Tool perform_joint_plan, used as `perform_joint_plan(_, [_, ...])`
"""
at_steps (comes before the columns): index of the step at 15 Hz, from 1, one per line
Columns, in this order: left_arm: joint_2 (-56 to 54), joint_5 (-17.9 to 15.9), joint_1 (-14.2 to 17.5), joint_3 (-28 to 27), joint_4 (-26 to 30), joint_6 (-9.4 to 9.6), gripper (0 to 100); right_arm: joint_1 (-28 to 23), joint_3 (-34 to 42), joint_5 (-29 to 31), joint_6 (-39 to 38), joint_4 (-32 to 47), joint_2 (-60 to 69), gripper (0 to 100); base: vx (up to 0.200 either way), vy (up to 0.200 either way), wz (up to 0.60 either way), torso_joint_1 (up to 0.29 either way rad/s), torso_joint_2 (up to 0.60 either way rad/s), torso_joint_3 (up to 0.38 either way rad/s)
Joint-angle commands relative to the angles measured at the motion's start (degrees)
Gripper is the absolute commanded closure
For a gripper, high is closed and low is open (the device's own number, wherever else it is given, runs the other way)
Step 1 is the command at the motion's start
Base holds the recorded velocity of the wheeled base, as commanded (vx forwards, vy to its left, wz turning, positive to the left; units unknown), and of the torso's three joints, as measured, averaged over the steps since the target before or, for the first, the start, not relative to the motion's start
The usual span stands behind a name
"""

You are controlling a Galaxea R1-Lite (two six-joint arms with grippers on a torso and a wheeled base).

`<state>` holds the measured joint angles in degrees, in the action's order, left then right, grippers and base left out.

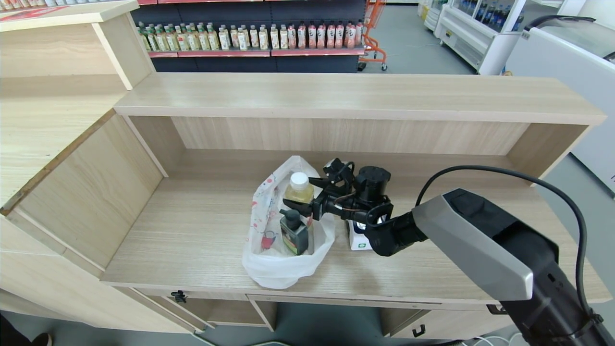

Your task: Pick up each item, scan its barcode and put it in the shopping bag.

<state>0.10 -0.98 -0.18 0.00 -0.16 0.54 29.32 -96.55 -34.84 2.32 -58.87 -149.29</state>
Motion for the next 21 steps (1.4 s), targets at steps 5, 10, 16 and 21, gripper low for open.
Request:
perform_joint_plan(5, [0.0,0.0,0.0,0.0,0.0,-0.01,0,-0.2,0.1,0.0,2.1,-1.2,6.3,0,0.0,0.0,0.0,0.0,0.0,0.0])
perform_joint_plan(10, [0.0,0.0,0.0,0.0,0.0,-0.54,0,-2.9,13.2,0.6,0.1,-1.0,20.6,0,0.0,0.0,0.0,0.0,0.0,0.0])
perform_joint_plan(16, [0.0,0.0,0.0,0.0,0.0,-0.54,0,-12.0,39.7,0.7,0.8,-0.8,41.4,0,0.0,0.0,0.0,0.0,0.0,0.0])
perform_joint_plan(21, [0.0,0.0,0.0,0.0,0.0,-0.54,0,-23.0,60.6,8.1,11.4,2.9,54.8,0,0.0,0.0,0.0,0.0,0.0,0.0])
